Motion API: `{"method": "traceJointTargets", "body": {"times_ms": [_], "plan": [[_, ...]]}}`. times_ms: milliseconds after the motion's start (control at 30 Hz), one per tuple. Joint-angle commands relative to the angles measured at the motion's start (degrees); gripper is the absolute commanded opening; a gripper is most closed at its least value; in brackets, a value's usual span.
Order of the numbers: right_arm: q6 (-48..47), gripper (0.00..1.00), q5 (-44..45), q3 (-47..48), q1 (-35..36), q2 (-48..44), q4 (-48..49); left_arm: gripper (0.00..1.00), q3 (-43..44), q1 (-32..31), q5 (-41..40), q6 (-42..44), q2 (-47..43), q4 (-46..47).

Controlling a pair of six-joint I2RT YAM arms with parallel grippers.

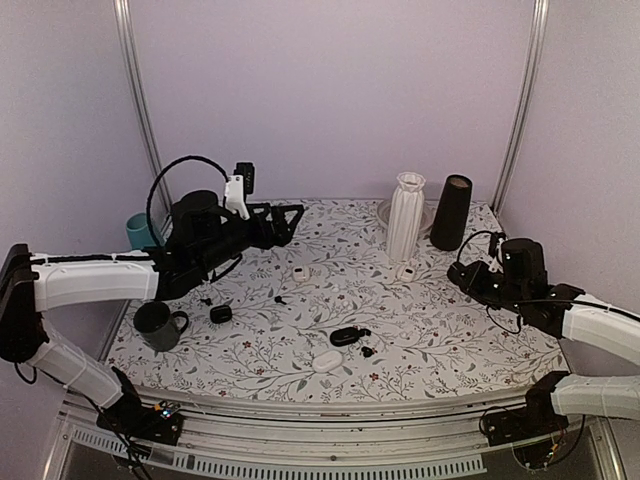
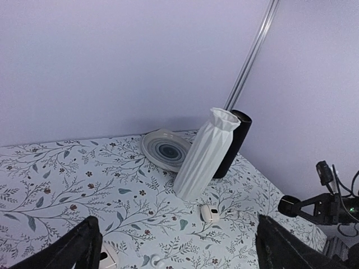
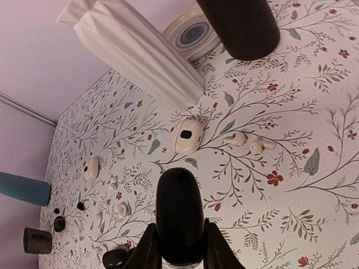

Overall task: Insert the wireless bluetooth earbuds into the charging case
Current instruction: Place the charging case with the earbuds at the center of the board.

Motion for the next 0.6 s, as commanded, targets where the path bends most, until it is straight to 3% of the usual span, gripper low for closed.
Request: {"method": "traceJointTargets", "body": {"times_ms": [0,200,567], "plan": [[7.11,0.03,3.00,-2.51,-4.01,-0.69,-0.75,0.96,-1.67,1.83,3.13,-3.08,-2.22,-3.25],[7.98,0.03,-4.55,-4.35,-10.96,6.49,3.54,0.96,-0.57,1.87,9.37,0.19,-4.63,-12.36],[6.40,0.03,-12.03,-3.70,-21.29,13.42,5.50,0.96,1.67,2.46,19.79,1.64,-2.31,-10.97]]}}
